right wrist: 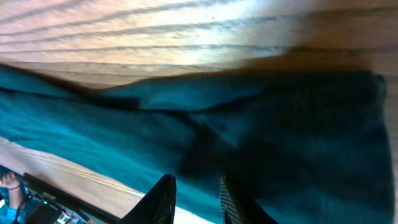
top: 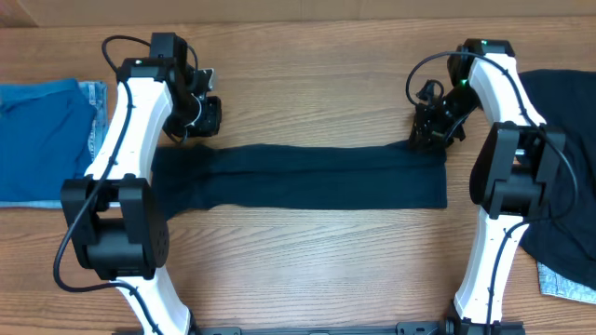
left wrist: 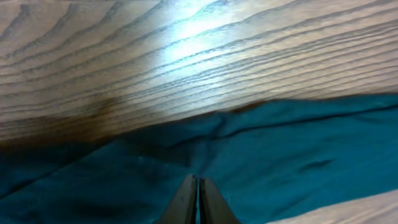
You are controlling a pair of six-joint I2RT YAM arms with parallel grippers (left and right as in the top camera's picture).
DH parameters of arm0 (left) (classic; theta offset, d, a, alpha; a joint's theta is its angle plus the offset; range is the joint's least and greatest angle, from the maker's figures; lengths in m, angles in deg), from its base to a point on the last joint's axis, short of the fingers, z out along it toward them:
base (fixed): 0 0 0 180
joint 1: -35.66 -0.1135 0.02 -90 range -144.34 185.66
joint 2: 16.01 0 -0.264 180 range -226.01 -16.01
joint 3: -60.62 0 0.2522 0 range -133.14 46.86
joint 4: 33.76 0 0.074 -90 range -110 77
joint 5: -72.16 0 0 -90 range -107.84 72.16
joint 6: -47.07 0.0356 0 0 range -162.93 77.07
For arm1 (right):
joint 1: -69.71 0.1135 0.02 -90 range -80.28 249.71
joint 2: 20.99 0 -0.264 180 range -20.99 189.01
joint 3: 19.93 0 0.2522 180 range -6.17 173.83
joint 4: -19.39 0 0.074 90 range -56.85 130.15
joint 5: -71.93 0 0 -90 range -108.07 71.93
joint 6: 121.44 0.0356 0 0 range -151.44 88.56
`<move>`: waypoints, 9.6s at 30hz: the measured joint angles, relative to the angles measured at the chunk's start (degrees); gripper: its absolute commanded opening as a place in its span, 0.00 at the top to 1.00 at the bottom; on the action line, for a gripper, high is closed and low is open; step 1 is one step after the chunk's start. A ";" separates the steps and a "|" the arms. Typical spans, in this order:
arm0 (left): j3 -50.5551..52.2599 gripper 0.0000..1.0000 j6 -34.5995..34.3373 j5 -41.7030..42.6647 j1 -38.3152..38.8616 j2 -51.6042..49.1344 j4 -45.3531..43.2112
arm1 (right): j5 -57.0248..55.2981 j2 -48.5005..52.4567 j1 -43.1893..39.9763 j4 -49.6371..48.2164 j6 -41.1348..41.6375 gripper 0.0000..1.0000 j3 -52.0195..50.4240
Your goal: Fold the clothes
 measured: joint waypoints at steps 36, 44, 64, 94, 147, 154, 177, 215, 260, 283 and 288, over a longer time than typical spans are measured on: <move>8.48 0.94 -1.51 -5.51 -5.05 -7.80 -2.32 | -1.51 -0.02 -3.26 -4.22 0.98 0.64 -6.51; 8.48 0.94 -1.53 -5.49 -5.05 -7.80 -2.32 | -0.15 -0.02 -5.86 -3.04 1.53 0.57 -6.51; 8.48 0.93 -1.53 -5.55 -5.31 -7.80 -2.38 | -1.77 -0.11 -14.25 -1.29 2.45 0.48 -4.63; 8.48 0.92 -1.55 -5.53 -5.31 -7.80 -2.38 | 13.90 -4.07 -8.90 -7.98 -3.02 0.58 -21.35; -4.42 0.75 -1.53 -3.39 -5.68 2.19 6.12 | -14.03 -2.05 -1.57 6.03 14.78 0.96 9.66; -4.42 0.75 -1.51 -3.39 -5.68 2.19 6.14 | -14.25 -2.05 8.70 6.01 17.46 0.96 9.66; -4.42 0.75 -1.53 -3.39 -5.68 2.19 6.16 | -14.45 -2.08 28.13 4.13 20.59 0.79 9.66; -3.78 0.50 -1.84 -4.24 -5.68 2.19 9.49 | -18.80 -5.66 16.20 2.05 17.46 0.62 9.66; 27.54 0.96 -7.80 -2.12 -16.17 4.92 -15.28 | -19.58 -7.10 9.40 6.01 16.74 0.62 9.70; 3.41 0.96 -8.79 -6.08 -8.66 4.92 5.11 | -17.11 -7.10 9.38 6.03 16.74 0.62 9.70; 3.41 0.96 -9.01 -7.13 -0.39 4.92 5.29 | -17.11 -7.10 9.38 6.05 16.74 0.61 9.70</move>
